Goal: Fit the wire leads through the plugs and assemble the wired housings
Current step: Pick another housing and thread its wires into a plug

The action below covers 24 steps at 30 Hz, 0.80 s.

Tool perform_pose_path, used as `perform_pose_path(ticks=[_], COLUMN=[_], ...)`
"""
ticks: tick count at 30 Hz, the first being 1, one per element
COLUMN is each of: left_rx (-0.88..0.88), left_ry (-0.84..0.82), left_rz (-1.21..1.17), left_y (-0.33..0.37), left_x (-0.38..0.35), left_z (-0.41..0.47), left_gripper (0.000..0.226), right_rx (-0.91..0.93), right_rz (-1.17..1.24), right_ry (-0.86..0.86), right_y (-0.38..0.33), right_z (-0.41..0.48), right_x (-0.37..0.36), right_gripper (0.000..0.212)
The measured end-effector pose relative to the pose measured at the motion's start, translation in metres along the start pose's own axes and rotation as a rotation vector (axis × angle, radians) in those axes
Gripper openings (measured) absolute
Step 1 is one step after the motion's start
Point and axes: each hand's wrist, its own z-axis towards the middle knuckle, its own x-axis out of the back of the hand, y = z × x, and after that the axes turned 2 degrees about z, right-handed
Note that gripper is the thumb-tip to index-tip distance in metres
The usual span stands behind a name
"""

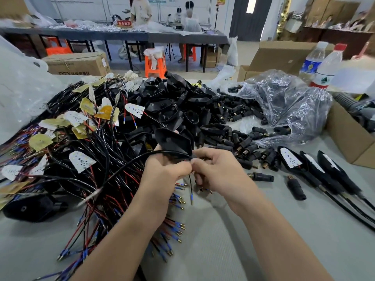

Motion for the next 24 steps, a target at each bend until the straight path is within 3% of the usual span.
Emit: perform_pose_path(ticks=[3, 5, 10, 13, 15, 18, 21, 24], left_rx=[0.034, 0.055, 0.054, 0.055, 0.060, 0.130, 0.133, 0.115], left_ry=[-0.048, -0.091, -0.197, -0.153, -0.081, -0.032, 0.041, 0.079], left_rz=[-0.024, -0.064, 0.014, -0.057, -0.097, -0.267, -0.328, -0.375], left_y=[0.003, 0.003, 0.013, 0.012, 0.009, 0.006, 0.005, 0.005], left_x=[0.009, 0.014, 0.021, 0.021, 0.014, 0.002, 0.001, 0.002], left_z=[0.003, 0.003, 0.000, -0.002, -0.003, -0.002, 0.001, 0.002], left_gripper=[0.066, 0.072, 0.038, 0.040, 0.036, 0.053, 0.050, 0.041], right_rx=[0.024, 0.007, -0.074, -0.070, 0.013, 0.193, 0.231, 0.191], right_rz=[0.025, 0.008, -0.123, -0.138, -0.222, -0.314, -0.309, -0.316], right_ry=[-0.042, -0.034, -0.063, 0.020, 0.123, 0.230, 0.188, 0.134], right_y=[-0.001, -0.003, -0.013, -0.017, -0.016, -0.016, -0.015, -0.011], right_z=[-0.001, -0.002, -0.010, -0.011, -0.010, -0.012, -0.011, -0.009], right_x=[0.006, 0.007, 0.013, 0.014, 0.011, 0.004, -0.001, -0.002], right_gripper=[0.024, 0.033, 0.054, 0.070, 0.066, 0.047, 0.024, 0.024])
